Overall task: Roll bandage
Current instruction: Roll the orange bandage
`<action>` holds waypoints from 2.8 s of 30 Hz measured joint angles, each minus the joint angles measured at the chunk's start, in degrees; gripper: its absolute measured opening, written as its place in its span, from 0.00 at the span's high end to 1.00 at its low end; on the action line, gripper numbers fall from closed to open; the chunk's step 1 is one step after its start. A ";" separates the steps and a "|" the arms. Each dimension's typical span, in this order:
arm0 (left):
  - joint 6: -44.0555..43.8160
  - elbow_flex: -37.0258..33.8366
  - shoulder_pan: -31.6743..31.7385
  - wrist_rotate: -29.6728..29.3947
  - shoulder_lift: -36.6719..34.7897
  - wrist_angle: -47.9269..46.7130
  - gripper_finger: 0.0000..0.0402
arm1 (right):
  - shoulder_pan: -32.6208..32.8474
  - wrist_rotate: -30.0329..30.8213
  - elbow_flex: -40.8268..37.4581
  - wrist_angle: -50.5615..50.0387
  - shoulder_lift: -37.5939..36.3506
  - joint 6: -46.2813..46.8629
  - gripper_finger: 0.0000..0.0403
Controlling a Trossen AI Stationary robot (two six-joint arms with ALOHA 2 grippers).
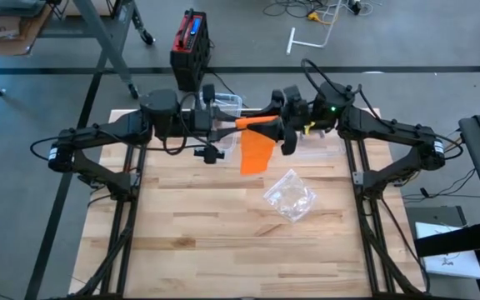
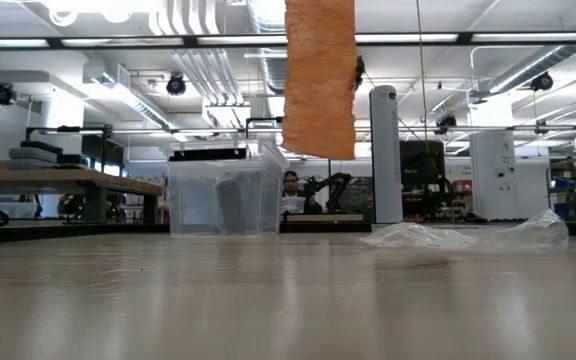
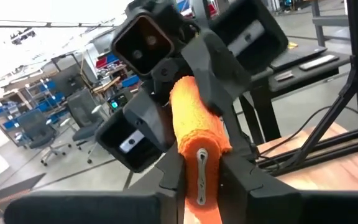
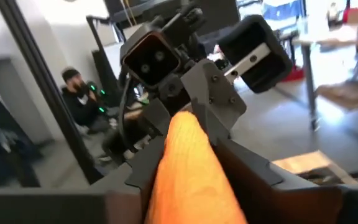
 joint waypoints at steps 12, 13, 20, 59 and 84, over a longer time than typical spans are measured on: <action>4.16 -0.04 -0.03 -1.83 0.90 1.51 0.86 | -0.04 -0.07 0.00 0.35 -0.34 10.79 0.43; 4.58 -0.04 -0.03 -1.93 0.90 1.47 0.86 | -0.06 -0.07 0.00 0.33 -0.34 10.89 0.42; 7.35 -0.07 -0.48 -4.67 0.78 1.27 0.85 | -1.16 -0.23 0.00 -0.35 -0.41 14.01 0.39; 17.28 -0.02 -0.74 -10.16 1.62 2.64 0.85 | -3.06 0.25 -0.02 -3.93 -0.81 18.10 0.52; 22.58 -0.02 -0.57 -10.86 1.99 2.72 0.84 | -2.95 0.97 -0.07 -5.02 -0.71 15.34 0.37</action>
